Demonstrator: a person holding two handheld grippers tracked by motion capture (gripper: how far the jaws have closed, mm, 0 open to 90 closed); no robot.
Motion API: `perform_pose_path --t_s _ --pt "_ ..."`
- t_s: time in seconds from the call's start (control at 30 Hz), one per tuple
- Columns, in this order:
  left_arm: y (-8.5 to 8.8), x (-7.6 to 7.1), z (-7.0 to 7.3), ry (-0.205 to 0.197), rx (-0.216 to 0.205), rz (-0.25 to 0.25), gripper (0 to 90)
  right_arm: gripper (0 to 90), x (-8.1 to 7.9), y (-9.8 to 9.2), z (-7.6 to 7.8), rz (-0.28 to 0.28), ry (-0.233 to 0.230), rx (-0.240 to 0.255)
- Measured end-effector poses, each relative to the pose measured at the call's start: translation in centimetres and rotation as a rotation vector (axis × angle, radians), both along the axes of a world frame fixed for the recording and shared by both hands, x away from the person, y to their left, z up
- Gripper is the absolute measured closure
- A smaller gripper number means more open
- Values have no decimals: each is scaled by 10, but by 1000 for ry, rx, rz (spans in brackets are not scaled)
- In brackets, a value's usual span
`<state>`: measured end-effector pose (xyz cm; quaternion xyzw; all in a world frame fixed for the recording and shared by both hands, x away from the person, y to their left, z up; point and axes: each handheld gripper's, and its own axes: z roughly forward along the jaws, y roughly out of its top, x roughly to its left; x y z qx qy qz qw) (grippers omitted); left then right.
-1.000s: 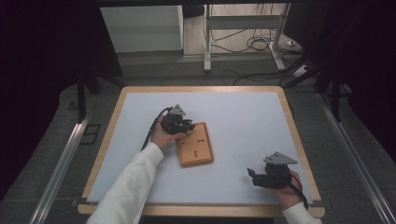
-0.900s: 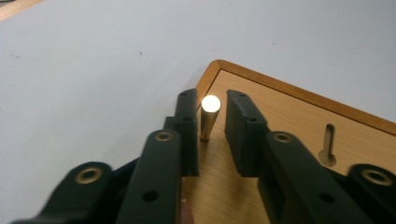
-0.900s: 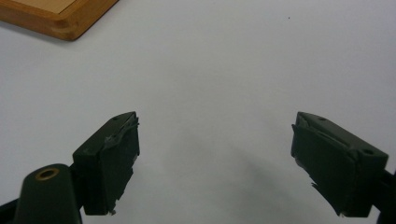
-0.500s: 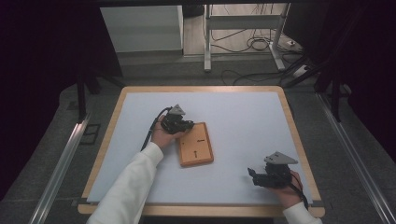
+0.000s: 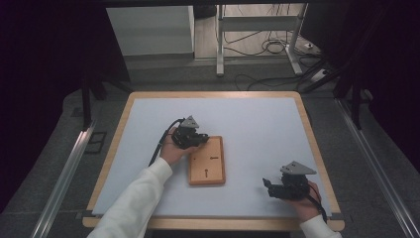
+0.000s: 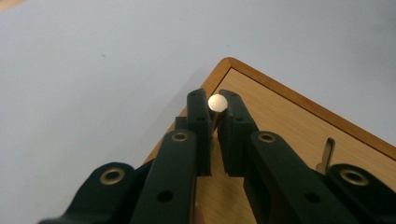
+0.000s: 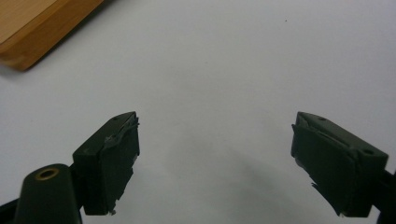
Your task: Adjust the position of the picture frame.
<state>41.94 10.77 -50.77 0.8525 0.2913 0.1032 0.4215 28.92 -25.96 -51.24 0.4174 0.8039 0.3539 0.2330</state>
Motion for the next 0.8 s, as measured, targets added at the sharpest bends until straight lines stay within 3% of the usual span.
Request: perform_pose_path --t_s 0.3,0.5,0.8 --pt "-6 -23 -2 12 -4 -19 842 156 1 1 -1 0 3 -3" --pt "-11 -24 -5 27 -12 -23 842 156 1 2 -2 0 6 -5" --pt "-3 -24 -11 38 -16 -9 843 156 0 3 -2 0 -4 -4"
